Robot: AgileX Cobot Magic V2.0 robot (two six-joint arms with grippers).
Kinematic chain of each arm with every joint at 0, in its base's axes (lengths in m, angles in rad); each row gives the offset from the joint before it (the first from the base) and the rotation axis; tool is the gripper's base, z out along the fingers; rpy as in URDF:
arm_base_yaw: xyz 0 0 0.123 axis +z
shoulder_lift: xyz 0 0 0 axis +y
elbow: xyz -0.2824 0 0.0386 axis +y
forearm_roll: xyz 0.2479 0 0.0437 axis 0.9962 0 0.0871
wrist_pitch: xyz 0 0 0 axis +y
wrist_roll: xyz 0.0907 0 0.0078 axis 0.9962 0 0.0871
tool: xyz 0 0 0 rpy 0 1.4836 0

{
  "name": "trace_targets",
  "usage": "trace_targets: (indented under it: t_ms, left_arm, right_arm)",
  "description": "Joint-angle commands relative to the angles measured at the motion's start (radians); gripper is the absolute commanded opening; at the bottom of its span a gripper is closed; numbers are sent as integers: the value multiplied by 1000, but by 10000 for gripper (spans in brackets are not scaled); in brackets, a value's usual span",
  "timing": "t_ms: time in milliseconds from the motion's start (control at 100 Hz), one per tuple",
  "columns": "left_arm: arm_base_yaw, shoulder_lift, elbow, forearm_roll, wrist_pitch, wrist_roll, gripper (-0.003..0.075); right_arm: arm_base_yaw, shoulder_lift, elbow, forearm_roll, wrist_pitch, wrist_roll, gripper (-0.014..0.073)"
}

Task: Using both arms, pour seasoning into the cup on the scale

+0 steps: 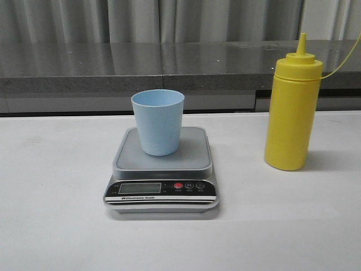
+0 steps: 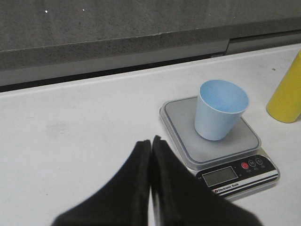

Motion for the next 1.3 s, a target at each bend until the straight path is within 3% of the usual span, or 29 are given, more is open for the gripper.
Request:
trace_targets:
  t_ms: [0, 450, 850, 1040, 1290]
  left_arm:
    - [6, -70, 13, -18, -72, -14, -20]
    - [6, -371, 198, -18, -37, -14, -20]
    - [6, -399, 198, -18, -4, -14, -20]
    - [6, -399, 198, -18, -4, -14, -20]
    - [6, -399, 198, -18, -4, -14, -20]
  right_arm:
    - [-6, -21, -18, -12, -73, -10, -69]
    - [-6, -21, -18, -12, -80, -10, -69]
    - [-6, -13, -49, -12, -106, -10, -69]
    - [-6, 54, -133, -12, -47, -10, -69]
    - [-5, 277, -319, -12, 186, -10, -69]
